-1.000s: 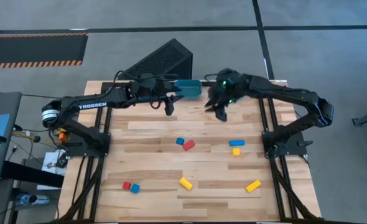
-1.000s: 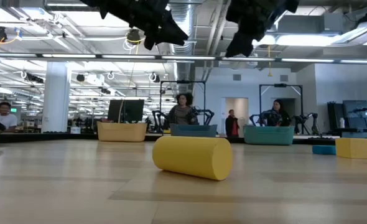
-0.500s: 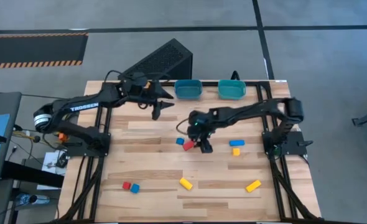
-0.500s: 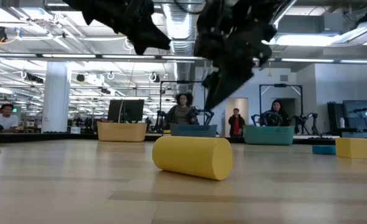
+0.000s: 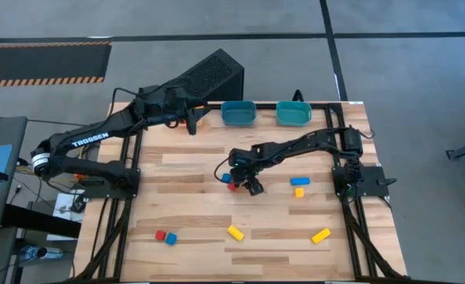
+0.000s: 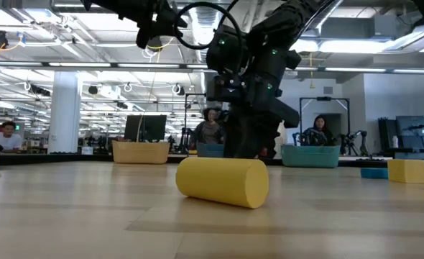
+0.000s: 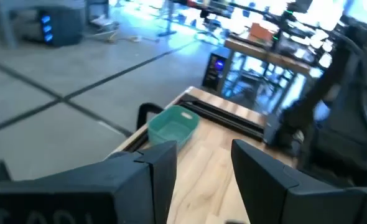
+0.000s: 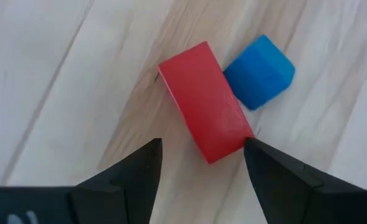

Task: Sort & place blocks by color
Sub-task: Put the right red block into the yellow container

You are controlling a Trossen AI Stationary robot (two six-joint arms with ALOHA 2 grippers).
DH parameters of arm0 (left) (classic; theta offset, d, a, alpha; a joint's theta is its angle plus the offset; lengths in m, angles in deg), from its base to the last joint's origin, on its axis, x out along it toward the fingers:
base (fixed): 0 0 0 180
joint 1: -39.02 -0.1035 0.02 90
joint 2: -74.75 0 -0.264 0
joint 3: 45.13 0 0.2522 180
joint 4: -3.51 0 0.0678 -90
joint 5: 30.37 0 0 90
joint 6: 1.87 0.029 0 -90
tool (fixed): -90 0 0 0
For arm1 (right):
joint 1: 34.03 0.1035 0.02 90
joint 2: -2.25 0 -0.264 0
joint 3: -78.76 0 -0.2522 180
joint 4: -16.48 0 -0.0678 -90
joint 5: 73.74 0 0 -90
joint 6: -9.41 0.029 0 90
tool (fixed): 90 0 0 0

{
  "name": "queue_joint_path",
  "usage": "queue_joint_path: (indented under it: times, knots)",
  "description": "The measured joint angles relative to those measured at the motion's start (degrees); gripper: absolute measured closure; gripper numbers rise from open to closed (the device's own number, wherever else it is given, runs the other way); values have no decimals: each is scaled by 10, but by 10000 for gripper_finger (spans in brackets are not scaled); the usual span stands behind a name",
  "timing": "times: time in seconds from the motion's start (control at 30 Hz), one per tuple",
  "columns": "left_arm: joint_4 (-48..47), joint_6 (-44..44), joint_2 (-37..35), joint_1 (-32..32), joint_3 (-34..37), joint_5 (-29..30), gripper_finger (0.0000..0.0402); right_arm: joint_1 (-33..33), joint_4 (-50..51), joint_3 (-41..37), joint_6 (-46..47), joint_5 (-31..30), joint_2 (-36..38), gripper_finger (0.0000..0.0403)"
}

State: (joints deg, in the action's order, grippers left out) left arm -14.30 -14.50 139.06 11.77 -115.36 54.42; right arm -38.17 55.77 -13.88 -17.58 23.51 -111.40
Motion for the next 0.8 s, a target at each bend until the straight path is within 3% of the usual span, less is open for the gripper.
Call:
queue_joint_path:
  times: [0.37, 0.57, 0.8]
  knots:
    - [7, -93, 4, 11, 0, 84, 260, -9, -60, 2, -94, 3, -23, 148]
    - [-14, -147, 4, 27, 0, 91, 260, -11, -96, 2, -110, 15, -36, 148]
    - [-47, -151, 4, 71, 0, 163, 260, -23, -47, 3, -103, 34, -36, 150]
